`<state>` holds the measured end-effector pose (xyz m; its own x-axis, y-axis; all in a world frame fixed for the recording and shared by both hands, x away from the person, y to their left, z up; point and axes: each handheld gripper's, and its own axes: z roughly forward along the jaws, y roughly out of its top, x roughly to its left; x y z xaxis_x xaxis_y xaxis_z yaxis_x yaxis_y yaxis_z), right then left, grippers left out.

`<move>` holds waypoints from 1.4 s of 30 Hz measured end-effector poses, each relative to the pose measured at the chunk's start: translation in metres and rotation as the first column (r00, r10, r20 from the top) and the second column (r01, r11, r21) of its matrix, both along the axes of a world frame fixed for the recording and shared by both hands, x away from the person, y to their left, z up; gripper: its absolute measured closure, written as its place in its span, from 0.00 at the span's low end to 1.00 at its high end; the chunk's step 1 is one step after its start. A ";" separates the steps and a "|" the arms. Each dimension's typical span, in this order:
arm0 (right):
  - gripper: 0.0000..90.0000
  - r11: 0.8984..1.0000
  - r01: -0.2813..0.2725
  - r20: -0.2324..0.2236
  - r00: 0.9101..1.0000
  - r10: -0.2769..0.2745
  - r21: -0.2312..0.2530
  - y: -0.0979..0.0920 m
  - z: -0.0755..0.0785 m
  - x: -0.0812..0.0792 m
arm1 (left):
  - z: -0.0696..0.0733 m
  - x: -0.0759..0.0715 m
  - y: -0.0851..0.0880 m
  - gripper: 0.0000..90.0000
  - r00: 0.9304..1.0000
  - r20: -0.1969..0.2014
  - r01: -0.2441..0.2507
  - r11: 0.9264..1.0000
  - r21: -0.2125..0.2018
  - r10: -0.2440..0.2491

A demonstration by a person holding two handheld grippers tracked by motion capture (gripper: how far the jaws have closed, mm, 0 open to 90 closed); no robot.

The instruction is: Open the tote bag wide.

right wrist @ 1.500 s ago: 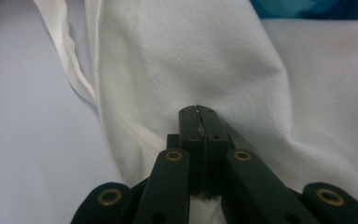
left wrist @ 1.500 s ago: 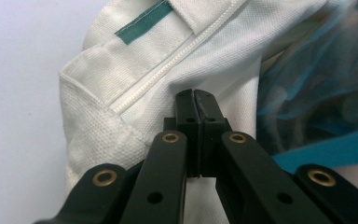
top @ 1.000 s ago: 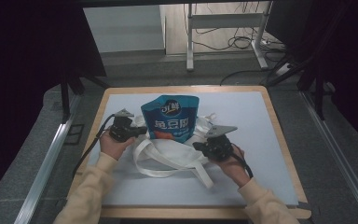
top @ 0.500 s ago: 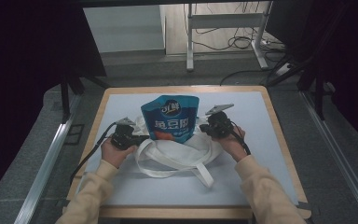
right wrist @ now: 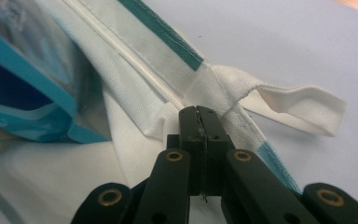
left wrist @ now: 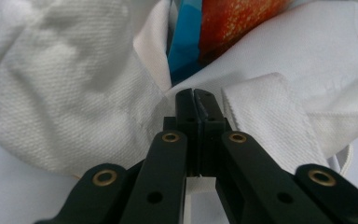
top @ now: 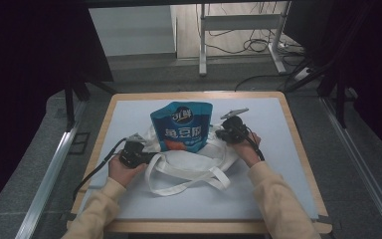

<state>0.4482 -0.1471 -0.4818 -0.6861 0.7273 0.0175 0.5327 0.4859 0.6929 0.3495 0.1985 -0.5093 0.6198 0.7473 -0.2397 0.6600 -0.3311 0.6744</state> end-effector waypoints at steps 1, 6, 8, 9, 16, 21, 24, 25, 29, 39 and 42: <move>0.99 1.000 0.004 -0.001 1.000 -0.004 0.002 0.000 -0.001 0.001 | 0.000 -0.001 0.000 1.00 1.000 0.001 0.001 1.000 0.001 -0.001; 0.99 1.000 0.013 -0.004 1.000 -0.013 0.008 -0.001 -0.003 0.003 | -0.003 -0.003 0.001 1.00 1.000 -0.001 0.005 1.000 0.002 -0.005; 0.99 1.000 0.013 -0.003 1.000 -0.013 0.008 -0.001 -0.003 0.003 | -0.003 -0.002 0.001 1.00 1.000 0.000 0.004 1.000 -0.001 -0.004; 0.99 1.000 0.012 -0.005 1.000 -0.011 0.013 -0.001 -0.002 0.002 | -0.003 -0.002 0.001 1.00 1.000 0.002 0.003 1.000 -0.004 -0.003; 0.99 0.998 0.006 0.030 1.000 -0.008 0.067 -0.007 0.009 -0.007 | 0.009 -0.004 0.007 1.00 0.997 0.067 -0.020 0.997 -0.070 0.025; 0.99 0.992 0.007 0.059 0.998 -0.014 0.124 -0.018 0.019 -0.018 | 0.024 -0.007 0.013 1.00 0.991 0.124 -0.034 0.993 -0.111 0.048; 0.99 0.989 0.004 0.071 0.997 -0.015 0.150 -0.026 0.020 -0.027 | 0.030 -0.009 0.015 1.00 0.988 0.144 -0.040 0.992 -0.120 0.057; 0.99 0.987 0.005 0.069 0.998 -0.016 0.161 -0.029 0.021 -0.030 | 0.032 -0.010 0.015 1.00 0.987 0.151 -0.042 0.992 -0.116 0.059; 0.99 0.981 -0.020 0.096 0.995 0.001 0.195 -0.040 0.025 -0.043 | 0.038 -0.017 0.022 1.00 0.982 0.175 -0.048 0.992 -0.118 0.068; 0.99 0.967 -0.072 0.145 0.989 0.037 0.246 -0.059 0.031 -0.075 | 0.036 -0.039 0.039 0.99 0.978 0.186 -0.082 0.992 -0.094 0.098; 0.99 0.960 -0.094 0.174 0.983 0.049 0.262 -0.063 0.038 -0.089 | 0.030 -0.050 0.046 0.99 0.978 0.180 -0.085 0.991 -0.103 0.103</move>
